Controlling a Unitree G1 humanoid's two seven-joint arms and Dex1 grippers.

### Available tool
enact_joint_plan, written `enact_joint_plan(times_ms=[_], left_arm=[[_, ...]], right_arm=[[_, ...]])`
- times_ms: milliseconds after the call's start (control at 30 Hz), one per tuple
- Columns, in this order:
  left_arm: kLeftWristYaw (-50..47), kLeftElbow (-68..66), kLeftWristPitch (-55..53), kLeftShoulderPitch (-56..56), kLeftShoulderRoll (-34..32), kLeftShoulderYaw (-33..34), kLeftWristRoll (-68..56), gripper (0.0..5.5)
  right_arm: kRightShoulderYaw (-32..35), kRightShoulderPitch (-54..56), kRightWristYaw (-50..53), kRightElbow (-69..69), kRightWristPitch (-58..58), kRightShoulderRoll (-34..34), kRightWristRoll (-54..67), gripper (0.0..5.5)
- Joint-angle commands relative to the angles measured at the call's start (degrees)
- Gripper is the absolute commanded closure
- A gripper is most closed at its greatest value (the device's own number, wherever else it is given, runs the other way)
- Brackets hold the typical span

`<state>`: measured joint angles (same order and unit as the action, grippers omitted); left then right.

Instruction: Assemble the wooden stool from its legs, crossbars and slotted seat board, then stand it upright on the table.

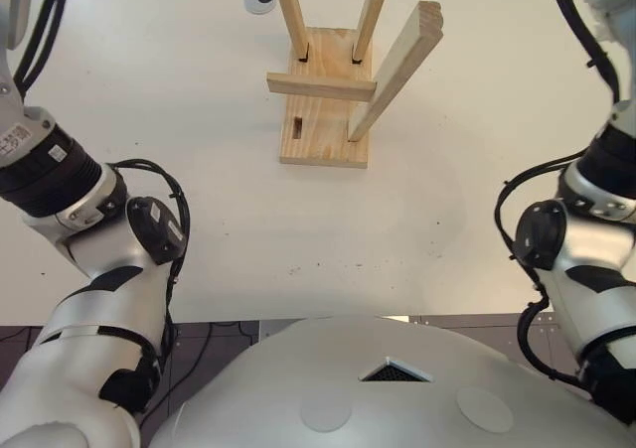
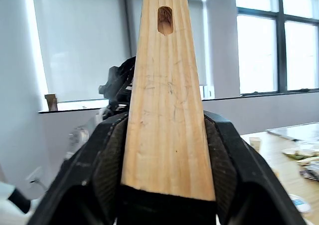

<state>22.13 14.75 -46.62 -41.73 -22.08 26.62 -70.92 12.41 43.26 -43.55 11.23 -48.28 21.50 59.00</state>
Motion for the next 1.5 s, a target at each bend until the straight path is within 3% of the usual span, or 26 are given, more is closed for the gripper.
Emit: enact_joint_plan(times_ms=[33, 433, 767, 1000, 1033, 1300, 1500], left_arm=[[1.6, 1.8, -1.3, 1.3, 1.6, -3.9, -4.3, 1.37], [0.9, 2.4, 0.0, 6.6, 0.7, -4.4, -14.3, 1.37], [1.5, 2.5, 0.8, 10.7, 1.0, -7.3, -13.0, 2.83], [0.9, 0.4, 5.1, 15.1, 0.9, -7.8, -4.3, 3.38], [0.6, 0.1, 5.5, 14.9, 0.8, -7.0, -4.6, 3.38], [0.1, -5.3, 8.0, 10.2, -5.3, 1.3, -5.9, 3.47], [5.5, -8.9, 9.6, 11.5, -11.9, 2.0, 1.4, 3.47]], right_arm=[[-0.9, 1.0, -2.2, 0.4, -4.6, 2.0, 5.0, 3.44], [-5.0, -3.8, -9.1, 0.7, -7.2, 4.8, 3.9, 3.44], [-8.1, -7.1, -11.2, 0.9, -5.1, 5.5, -0.4, 3.44], [-18.6, -13.9, -12.1, 1.6, 4.3, 8.2, -16.6, 3.44], [-19.3, -14.5, -12.3, 1.9, 5.0, 8.3, -17.1, 3.04], [-19.6, -15.3, -12.8, 2.4, 6.7, 9.1, -19.2, 1.64], [-16.4, -12.5, -10.5, 2.2, 5.5, 8.3, -15.9, 1.48]])
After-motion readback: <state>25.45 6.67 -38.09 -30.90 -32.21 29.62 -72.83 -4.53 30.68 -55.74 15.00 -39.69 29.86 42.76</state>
